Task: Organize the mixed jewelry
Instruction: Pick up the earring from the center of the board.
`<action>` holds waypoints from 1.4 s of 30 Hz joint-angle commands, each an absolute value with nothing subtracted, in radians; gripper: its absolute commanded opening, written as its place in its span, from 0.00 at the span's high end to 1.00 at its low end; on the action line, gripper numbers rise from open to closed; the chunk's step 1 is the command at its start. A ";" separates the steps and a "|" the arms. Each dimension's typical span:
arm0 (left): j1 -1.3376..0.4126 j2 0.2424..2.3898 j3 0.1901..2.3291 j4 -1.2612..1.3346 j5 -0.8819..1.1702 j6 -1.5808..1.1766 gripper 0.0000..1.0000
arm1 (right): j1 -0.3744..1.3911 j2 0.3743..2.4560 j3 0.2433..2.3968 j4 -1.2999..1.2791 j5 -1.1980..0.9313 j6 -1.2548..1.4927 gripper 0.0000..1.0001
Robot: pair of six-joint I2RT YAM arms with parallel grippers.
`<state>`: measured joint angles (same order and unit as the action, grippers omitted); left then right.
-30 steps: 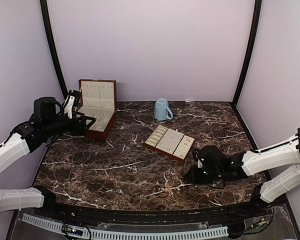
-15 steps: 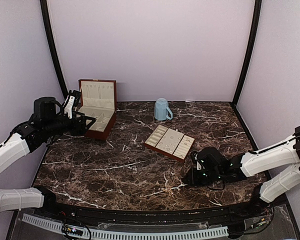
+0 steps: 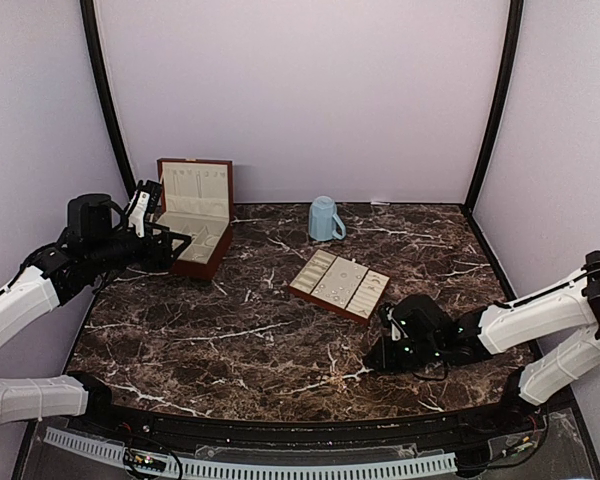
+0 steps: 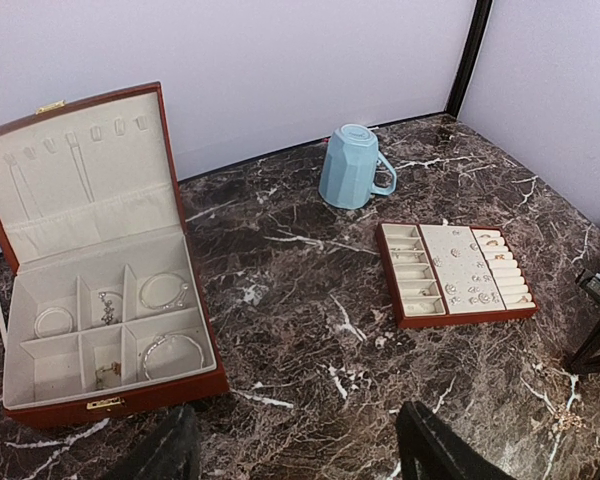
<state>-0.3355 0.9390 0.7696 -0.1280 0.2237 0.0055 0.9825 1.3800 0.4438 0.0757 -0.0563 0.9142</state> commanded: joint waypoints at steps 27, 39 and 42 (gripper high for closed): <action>-0.331 0.921 0.762 -0.105 0.229 0.015 0.30 | 1.003 1.375 0.438 0.080 -0.077 0.875 0.90; -0.331 0.922 0.761 -0.103 0.231 0.015 0.30 | 1.003 1.422 0.453 0.098 -0.079 0.861 0.91; -0.331 0.922 0.761 -0.103 0.233 0.015 0.30 | 1.003 1.431 0.457 0.100 -0.077 0.858 0.90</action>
<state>-0.3355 0.9390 0.7696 -0.1280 0.2237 0.0055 0.9951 1.4055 0.4461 0.1104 -0.0826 0.8719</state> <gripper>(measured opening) 0.700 0.094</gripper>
